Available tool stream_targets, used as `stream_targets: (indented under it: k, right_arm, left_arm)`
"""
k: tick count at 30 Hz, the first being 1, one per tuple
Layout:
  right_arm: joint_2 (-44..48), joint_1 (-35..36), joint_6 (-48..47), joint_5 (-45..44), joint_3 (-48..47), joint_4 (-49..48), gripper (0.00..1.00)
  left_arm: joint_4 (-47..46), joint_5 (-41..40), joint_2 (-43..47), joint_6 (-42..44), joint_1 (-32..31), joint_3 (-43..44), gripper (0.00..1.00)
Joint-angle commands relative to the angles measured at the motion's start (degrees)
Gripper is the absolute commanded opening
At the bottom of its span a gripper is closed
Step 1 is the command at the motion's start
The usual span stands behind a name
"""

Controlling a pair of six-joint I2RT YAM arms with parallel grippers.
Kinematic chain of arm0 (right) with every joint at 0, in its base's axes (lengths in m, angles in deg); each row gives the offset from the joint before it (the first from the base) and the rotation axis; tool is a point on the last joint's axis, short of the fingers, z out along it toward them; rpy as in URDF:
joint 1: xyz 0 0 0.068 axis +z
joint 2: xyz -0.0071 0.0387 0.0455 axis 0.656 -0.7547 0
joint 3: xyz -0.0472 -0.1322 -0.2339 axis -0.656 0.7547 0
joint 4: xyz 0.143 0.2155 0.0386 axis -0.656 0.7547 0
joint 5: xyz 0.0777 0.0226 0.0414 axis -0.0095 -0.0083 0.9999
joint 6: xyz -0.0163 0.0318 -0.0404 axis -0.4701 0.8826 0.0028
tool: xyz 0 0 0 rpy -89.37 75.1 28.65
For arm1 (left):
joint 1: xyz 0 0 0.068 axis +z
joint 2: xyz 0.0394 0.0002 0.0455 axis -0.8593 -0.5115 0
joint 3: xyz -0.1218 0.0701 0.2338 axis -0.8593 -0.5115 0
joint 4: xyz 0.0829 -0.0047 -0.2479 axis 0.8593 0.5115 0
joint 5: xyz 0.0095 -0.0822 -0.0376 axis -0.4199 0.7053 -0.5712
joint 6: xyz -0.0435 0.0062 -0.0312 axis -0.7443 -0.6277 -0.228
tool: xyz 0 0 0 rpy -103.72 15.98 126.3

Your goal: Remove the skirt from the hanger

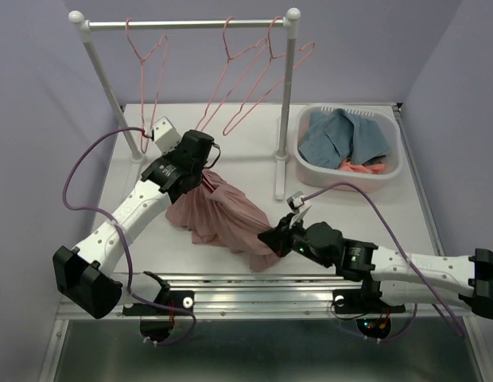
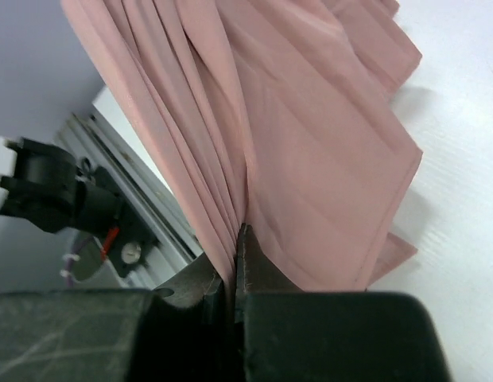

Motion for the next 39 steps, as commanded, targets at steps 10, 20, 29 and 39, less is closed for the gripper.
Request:
stream_targets:
  k: [10,20,29,39]
  right_arm:
    - [7.2,0.3,23.3,-3.7,12.6,15.3,0.01]
    - [15.5,0.3,26.6,0.9,20.2,15.3,0.01]
    - [1.4,-1.6,20.0,-8.2,7.4,14.8,0.01]
    - [-14.9,-13.7,10.3,-4.6,-9.5,6.6,0.01]
  left_arm:
    - [-1.5,-4.5,-4.4,2.7,12.9,7.6,0.00]
    - [-1.9,0.7,-11.9,4.9,21.9,11.4,0.00]
    - [-18.8,26.6,1.8,16.6,20.9,-2.4,0.00]
    - [-15.7,27.0,16.7,16.8,4.8,-16.0,0.00]
